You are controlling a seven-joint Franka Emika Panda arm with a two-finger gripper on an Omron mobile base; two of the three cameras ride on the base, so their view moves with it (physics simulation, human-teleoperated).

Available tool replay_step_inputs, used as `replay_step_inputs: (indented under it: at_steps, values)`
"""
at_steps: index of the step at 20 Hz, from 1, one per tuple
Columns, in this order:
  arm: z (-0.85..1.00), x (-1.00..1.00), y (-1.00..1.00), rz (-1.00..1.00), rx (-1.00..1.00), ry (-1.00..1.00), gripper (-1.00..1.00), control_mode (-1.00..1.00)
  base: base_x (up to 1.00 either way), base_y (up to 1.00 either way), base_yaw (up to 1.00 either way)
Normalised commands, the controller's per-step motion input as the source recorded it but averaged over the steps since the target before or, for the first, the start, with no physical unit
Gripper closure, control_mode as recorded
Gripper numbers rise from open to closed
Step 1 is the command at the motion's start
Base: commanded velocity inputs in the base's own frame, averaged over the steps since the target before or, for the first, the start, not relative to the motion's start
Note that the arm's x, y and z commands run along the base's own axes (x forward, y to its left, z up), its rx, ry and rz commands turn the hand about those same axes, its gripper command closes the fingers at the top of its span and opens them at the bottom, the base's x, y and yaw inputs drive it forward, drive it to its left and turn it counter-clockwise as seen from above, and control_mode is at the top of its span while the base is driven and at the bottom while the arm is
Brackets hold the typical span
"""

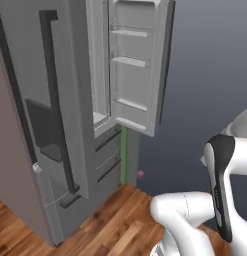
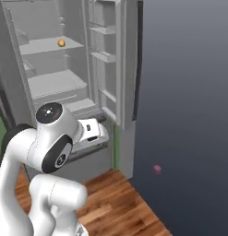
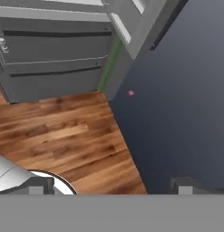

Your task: Place the cold items (mango and onion) from the fridge in one tupperware on the dining counter. Place the warm items (hot dog and kebab skewer) in the stove area in another tupperware.

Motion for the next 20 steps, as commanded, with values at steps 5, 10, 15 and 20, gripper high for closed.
replay_step_inputs:
  at_steps: [5,10,15,20]
  values:
    - [0.0,0.0,0.0,0.0,0.0,0.0,-1.0,1.0,0.04,-0.51,0.57]
    - [0.0,0.0,0.0,0.0,0.0,0.0,-1.0,1.0,0.0,-0.5,0.56]
    - [0.0,0.0,0.0,0.0,0.0,0.0,-1.0,1.0,0.02,-0.54,0.52]
    - [0.0,0.0,0.0,0.0,0.0,0.0,-1.0,1.0,0.11,-0.68,0.45]
